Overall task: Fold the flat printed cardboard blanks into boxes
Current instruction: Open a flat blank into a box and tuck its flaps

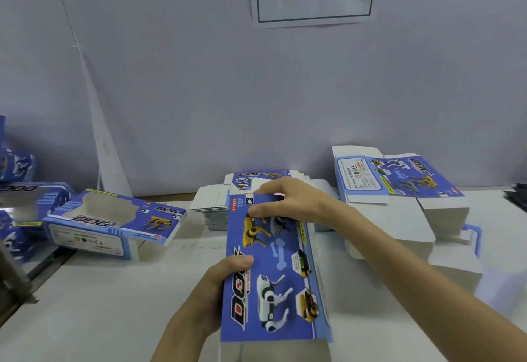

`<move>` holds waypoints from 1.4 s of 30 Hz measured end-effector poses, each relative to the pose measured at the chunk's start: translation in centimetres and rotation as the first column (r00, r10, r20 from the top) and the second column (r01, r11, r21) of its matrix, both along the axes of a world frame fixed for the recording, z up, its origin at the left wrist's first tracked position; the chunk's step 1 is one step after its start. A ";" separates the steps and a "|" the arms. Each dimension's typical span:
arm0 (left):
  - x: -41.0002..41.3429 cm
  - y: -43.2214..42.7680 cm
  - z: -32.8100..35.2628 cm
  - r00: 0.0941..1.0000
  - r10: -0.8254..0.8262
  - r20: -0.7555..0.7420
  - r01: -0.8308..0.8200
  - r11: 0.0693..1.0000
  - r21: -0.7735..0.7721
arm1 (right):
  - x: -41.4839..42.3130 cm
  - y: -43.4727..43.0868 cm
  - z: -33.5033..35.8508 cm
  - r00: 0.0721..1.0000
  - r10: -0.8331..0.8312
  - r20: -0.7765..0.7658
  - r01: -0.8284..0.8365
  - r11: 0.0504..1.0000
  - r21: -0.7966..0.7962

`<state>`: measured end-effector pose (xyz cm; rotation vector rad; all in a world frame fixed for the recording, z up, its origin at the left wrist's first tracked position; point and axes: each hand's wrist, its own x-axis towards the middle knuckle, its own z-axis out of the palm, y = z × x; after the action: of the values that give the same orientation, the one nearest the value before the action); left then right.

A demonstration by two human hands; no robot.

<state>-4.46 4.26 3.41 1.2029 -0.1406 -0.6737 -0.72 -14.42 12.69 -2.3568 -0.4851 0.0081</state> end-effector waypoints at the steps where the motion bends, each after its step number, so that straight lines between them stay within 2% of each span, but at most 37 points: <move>1: 0.0 0.1 0.0 0.999 0.005 0.039 -0.006 1.000 0.006 | -0.1 0.0 -0.2 0.996 -0.047 0.074 0.050 0.998 -0.032; 3: 0.4 0.2 -0.2 0.991 0.061 0.115 -0.060 0.998 -0.006 | -1.1 0.1 -1.1 0.952 -0.194 0.237 0.199 0.980 0.002; 4: 0.5 0.3 -0.3 0.984 0.095 0.150 -0.093 0.995 -0.022 | -2.0 0.2 -2.0 0.930 -0.283 0.234 0.271 0.959 0.083; 5: 0.6 0.4 -0.3 0.976 0.118 0.182 -0.111 0.993 -0.048 | -3.1 0.5 -3.1 0.923 -0.356 0.145 0.334 0.929 0.157; 6: 0.7 0.5 -0.3 0.970 0.131 0.204 -0.119 0.990 -0.070 | -4.2 0.7 -4.4 0.923 -0.385 -0.012 0.379 0.901 0.213; 8: 0.7 0.6 -0.2 0.972 0.113 0.205 -0.104 0.993 -0.056 | -5.5 0.9 -6.7 0.905 -0.267 -0.331 0.380 0.859 0.345; 9: 0.7 0.5 -0.3 0.979 0.083 0.188 -0.079 0.996 -0.029 | -5.7 0.8 -7.7 0.895 -0.183 -0.407 0.365 0.826 0.430; 10: 0.8 0.5 -0.5 0.983 0.066 0.169 -0.068 0.998 0.005 | -5.7 0.6 -8.6 0.888 -0.138 -0.439 0.365 0.791 0.490; 13: 1.5 0.9 -1.5 0.994 0.081 0.079 -0.085 0.995 0.046 | -6.1 0.3 -10.0 0.848 -0.150 -0.508 0.456 0.695 0.556; 16: 2.6 1.7 -2.8 0.995 0.095 -0.018 -0.092 0.989 0.112 | -6.0 -0.6 -11.0 0.760 -0.123 -0.638 0.559 0.624 0.546; 19: 3.1 2.0 -4.0 0.991 0.128 -0.040 -0.116 0.968 0.223 | -6.4 -1.1 -12.1 0.689 -0.155 -0.708 0.631 0.609 0.480; 21: 3.0 1.5 -4.6 0.987 0.157 -0.010 -0.145 0.933 0.330 | -6.5 -1.1 -13.0 0.696 -0.261 -0.669 0.657 0.607 0.448; 24: 2.9 0.5 -5.4 0.952 0.235 0.199 -0.301 0.845 0.443 | -6.6 -0.9 -13.7 0.689 -0.504 -0.522 0.695 0.664 0.276; 25: 2.7 0.0 -5.7 0.937 0.222 0.268 -0.328 0.823 0.463 | -6.8 -1.1 -13.5 0.682 -0.535 -0.499 0.688 0.700 0.190; 27: 1.7 -1.5 -6.5 0.900 0.065 0.431 -0.326 0.756 0.568 | -7.1 -2.1 -13.2 0.677 -0.504 -0.537 0.638 0.765 0.085; 30: -1.2 -3.4 -7.5 0.748 -0.253 0.614 -0.469 0.453 0.758 | -8.1 -3.2 -12.8 0.656 -0.523 -0.545 0.609 0.793 -0.027; 31: -1.6 -4.1 -6.9 0.713 -0.353 0.606 -0.511 0.329 0.794 | -8.3 -3.3 -12.8 0.656 -0.565 -0.500 0.614 0.785 -0.082; 32: -1.6 -4.5 -7.1 0.618 -0.395 0.680 -0.618 0.290 0.730 | -8.3 -3.1 -13.1 0.663 -0.611 -0.433 0.621 0.772 -0.139; 33: -1.3 -4.7 -7.8 0.556 -0.429 0.712 -0.657 0.299 0.693 | -8.3 -2.7 -13.4 0.677 -0.657 -0.332 0.628 0.751 -0.205; 34: -0.9 -5.1 -8.1 0.531 -0.413 0.740 -0.665 0.338 0.666 | -8.2 -2.3 -14.0 0.693 -0.689 -0.214 0.635 0.723 -0.273; 36: -0.5 -4.9 -8.6 0.717 -0.375 0.587 -0.468 0.364 0.805 | -8.0 -1.2 -14.8 0.759 -0.651 0.007 0.605 0.702 -0.375; 37: -0.4 -4.9 -9.1 0.724 -0.405 0.559 -0.455 0.328 0.828 | -7.8 -0.8 -15.4 0.802 -0.592 0.078 0.563 0.706 -0.430; 39: -0.9 -5.2 -9.4 0.599 -0.499 0.626 -0.574 0.277 0.770 | -7.4 -0.8 -16.2 0.847 -0.524 0.091 0.496 0.715 -0.492; 40: -1.5 -5.2 -8.8 0.646 -0.523 0.556 -0.486 0.279 0.828 | -7.2 -0.8 -16.6 0.852 -0.519 0.066 0.476 0.715 -0.512; 41: -1.6 -5.5 -8.0 0.651 -0.543 0.530 -0.489 0.234 0.841 | -7.1 -0.9 -16.9 0.853 -0.520 0.042 0.459 0.710 -0.534; 42: -1.1 -5.6 -8.0 0.598 -0.546 0.587 -0.561 0.238 0.793 | -6.8 -1.1 -17.2 0.852 -0.523 0.024 0.449 0.706 -0.548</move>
<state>-5.57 -1.32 -4.63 2.8307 -0.5589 0.0356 -7.52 -15.55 -4.52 -2.9478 0.2760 0.0630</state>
